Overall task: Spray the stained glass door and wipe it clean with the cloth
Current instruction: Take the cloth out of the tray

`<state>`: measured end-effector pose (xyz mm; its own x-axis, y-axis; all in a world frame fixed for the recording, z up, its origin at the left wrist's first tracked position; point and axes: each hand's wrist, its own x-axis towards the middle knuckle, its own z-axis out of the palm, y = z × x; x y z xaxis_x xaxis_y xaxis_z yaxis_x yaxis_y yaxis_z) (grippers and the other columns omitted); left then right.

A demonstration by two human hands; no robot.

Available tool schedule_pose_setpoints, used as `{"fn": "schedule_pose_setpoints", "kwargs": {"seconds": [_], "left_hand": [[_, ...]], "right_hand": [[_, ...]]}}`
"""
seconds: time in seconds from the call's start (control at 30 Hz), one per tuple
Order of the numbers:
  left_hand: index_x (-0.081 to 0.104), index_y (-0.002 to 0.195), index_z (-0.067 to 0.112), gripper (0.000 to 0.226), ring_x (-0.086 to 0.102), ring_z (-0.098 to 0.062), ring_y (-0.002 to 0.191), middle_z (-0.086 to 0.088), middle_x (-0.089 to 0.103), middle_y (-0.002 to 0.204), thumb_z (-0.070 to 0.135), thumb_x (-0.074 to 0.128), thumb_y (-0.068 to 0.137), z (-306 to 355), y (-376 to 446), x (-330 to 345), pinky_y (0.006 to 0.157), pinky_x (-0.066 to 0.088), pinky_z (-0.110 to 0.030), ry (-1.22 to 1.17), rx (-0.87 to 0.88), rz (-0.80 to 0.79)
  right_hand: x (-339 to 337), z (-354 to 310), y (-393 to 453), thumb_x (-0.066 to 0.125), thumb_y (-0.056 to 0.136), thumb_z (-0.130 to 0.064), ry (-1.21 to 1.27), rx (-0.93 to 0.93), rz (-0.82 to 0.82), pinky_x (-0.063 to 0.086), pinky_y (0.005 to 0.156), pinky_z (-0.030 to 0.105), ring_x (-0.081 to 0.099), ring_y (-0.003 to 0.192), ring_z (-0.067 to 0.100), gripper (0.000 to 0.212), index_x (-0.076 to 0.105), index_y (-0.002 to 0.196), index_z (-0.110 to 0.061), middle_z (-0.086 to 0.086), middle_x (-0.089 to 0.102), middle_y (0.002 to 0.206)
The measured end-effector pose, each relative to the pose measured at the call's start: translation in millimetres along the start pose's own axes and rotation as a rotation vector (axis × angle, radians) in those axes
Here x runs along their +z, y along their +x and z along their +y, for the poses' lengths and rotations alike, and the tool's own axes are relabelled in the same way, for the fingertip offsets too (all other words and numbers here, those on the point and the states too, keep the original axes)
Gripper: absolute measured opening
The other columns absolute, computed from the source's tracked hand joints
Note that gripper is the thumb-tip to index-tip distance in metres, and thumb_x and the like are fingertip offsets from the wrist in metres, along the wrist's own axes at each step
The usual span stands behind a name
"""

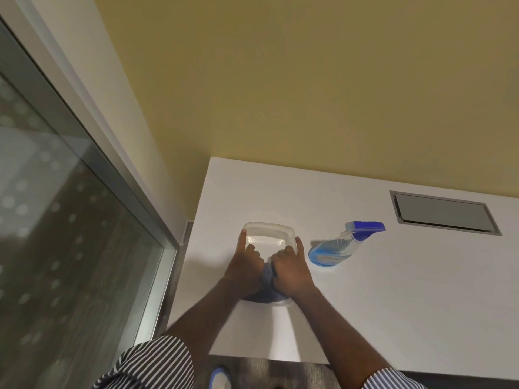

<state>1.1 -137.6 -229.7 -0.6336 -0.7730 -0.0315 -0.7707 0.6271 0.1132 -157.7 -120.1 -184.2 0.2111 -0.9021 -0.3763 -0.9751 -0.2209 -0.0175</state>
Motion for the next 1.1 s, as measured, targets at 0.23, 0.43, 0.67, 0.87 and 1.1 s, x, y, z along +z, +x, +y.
{"fn": "schedule_pose_setpoints", "kwargs": {"seconds": [0.23, 0.43, 0.67, 0.87, 1.1], "left_hand": [[0.065, 0.079, 0.019, 0.017, 0.064, -0.025, 0.085, 0.000, 0.066, 0.077, 0.035, 0.060, 0.083, 1.1, 3.7, 8.8, 0.121, 0.026, -0.064, -0.109, -0.060, 0.093], [0.067, 0.110, 0.016, 0.034, 0.063, -0.024, 0.109, 0.002, 0.069, 0.105, 0.039, 0.068, 0.086, -1.4, -2.9, 15.1, 0.122, 0.019, -0.067, -0.311, -0.082, 0.301], [0.067, 0.083, 0.020, 0.039, 0.062, -0.023, 0.083, 0.001, 0.063, 0.079, 0.055, 0.056, 0.092, -8.9, 8.0, 3.3, 0.120, 0.025, -0.065, -0.234, -0.002, 0.315], [0.066, 0.098, 0.018, 0.055, 0.060, -0.021, 0.104, -0.001, 0.066, 0.097, 0.056, 0.027, 0.104, -16.5, 11.7, -6.7, 0.126, 0.011, -0.061, -0.309, 0.026, 0.240], [0.069, 0.110, 0.019, 0.027, 0.053, -0.020, 0.129, 0.000, 0.071, 0.115, 0.037, 0.058, 0.094, -15.9, 11.3, -31.0, 0.128, -0.006, -0.046, -0.295, 0.009, 0.162]], "right_hand": [[15.3, 8.8, -1.1, 0.037, 0.092, -0.052, 0.426, 0.012, 0.216, 0.012, 0.127, 0.045, 0.057, 0.105, 0.019, 0.026, 0.049, 0.086, -0.030, -0.009, 0.059, 0.091], [36.5, 18.3, 2.1, 0.052, 0.090, -0.039, 0.585, 0.040, 0.288, -0.010, 0.124, 0.028, 0.056, 0.111, 0.015, 0.009, 0.050, 0.094, -0.031, -0.003, 0.068, 0.104], [18.7, 9.8, -8.5, 0.055, 0.083, -0.020, 0.803, 0.038, 0.342, 0.038, 0.091, 0.018, 0.046, 0.089, 0.015, 0.008, 0.051, 0.090, -0.018, -0.001, 0.054, 0.093], [14.9, 12.2, -12.1, 0.054, 0.081, -0.032, 0.935, 0.085, 0.379, 0.037, 0.074, 0.004, 0.049, 0.086, 0.003, 0.022, 0.057, 0.097, -0.017, -0.006, 0.054, 0.096], [2.3, 12.2, -20.7, 0.062, 0.074, -0.016, 0.965, 0.035, 0.532, 0.038, 0.066, 0.009, 0.053, 0.079, 0.004, 0.017, 0.051, 0.085, -0.023, -0.018, 0.050, 0.081]]}}
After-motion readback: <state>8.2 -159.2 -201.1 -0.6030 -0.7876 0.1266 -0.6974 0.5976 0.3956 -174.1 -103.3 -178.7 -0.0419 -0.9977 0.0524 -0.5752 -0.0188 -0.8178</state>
